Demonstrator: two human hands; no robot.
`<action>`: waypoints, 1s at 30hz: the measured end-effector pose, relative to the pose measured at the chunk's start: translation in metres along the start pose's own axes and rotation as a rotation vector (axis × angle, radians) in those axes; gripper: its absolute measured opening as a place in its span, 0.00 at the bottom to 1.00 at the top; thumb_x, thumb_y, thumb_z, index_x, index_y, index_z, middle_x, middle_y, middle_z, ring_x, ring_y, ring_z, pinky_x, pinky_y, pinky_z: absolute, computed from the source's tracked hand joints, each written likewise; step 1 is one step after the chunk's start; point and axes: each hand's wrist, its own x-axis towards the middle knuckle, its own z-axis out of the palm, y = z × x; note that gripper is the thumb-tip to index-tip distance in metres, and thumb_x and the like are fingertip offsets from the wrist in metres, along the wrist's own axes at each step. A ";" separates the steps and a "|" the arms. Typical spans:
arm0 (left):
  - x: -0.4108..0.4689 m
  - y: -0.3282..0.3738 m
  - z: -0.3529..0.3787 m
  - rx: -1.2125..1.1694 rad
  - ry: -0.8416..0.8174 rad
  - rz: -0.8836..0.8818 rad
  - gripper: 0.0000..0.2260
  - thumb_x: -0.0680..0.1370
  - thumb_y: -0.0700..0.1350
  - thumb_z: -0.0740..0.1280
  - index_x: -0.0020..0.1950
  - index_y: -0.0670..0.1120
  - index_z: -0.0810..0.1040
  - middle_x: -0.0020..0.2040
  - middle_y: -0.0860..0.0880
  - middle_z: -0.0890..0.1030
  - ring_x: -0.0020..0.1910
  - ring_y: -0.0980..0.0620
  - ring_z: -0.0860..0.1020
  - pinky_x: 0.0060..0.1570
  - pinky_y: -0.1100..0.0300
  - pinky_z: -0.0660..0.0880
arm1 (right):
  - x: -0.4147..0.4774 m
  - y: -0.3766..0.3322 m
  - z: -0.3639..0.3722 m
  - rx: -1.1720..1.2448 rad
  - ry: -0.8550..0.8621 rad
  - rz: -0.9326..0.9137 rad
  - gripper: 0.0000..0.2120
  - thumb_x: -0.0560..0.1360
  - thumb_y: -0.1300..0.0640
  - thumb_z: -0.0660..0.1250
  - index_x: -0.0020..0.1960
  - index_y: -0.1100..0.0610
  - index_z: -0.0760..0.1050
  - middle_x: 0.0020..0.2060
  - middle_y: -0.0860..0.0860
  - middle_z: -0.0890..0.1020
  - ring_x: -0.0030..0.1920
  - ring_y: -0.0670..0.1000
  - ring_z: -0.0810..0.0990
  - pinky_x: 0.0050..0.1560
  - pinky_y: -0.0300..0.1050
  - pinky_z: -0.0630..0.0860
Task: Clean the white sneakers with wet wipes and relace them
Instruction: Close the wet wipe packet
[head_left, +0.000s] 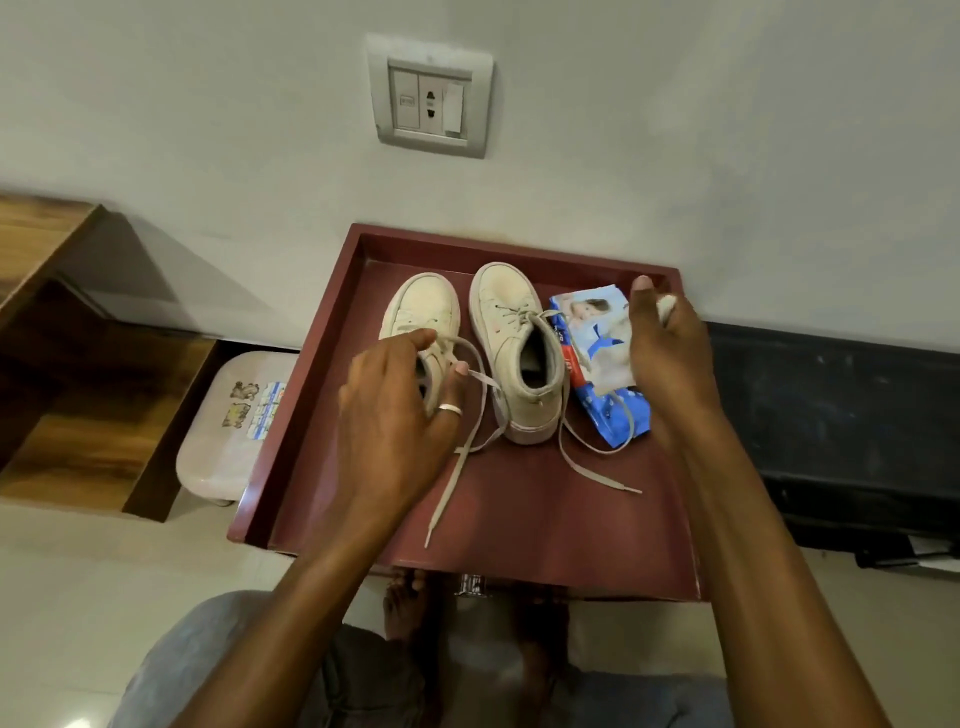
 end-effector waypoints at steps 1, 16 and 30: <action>0.001 0.006 0.006 0.030 -0.012 0.052 0.16 0.79 0.52 0.68 0.64 0.47 0.77 0.60 0.49 0.81 0.61 0.46 0.76 0.57 0.44 0.76 | 0.005 0.004 -0.005 0.026 0.001 0.044 0.23 0.77 0.34 0.56 0.39 0.54 0.70 0.36 0.52 0.80 0.40 0.54 0.82 0.45 0.53 0.78; -0.003 0.030 0.068 0.409 -0.151 0.449 0.19 0.74 0.52 0.73 0.61 0.45 0.80 0.59 0.47 0.82 0.62 0.40 0.77 0.56 0.45 0.73 | 0.044 0.068 -0.018 -0.323 0.019 -0.154 0.18 0.74 0.67 0.60 0.60 0.56 0.80 0.58 0.54 0.75 0.53 0.47 0.75 0.49 0.26 0.66; -0.003 0.026 0.074 0.421 -0.160 0.445 0.20 0.74 0.55 0.72 0.61 0.46 0.80 0.57 0.48 0.83 0.65 0.40 0.75 0.55 0.46 0.72 | 0.043 0.084 0.011 -0.620 -0.084 -0.320 0.13 0.76 0.64 0.66 0.60 0.60 0.78 0.62 0.56 0.73 0.56 0.54 0.77 0.49 0.39 0.72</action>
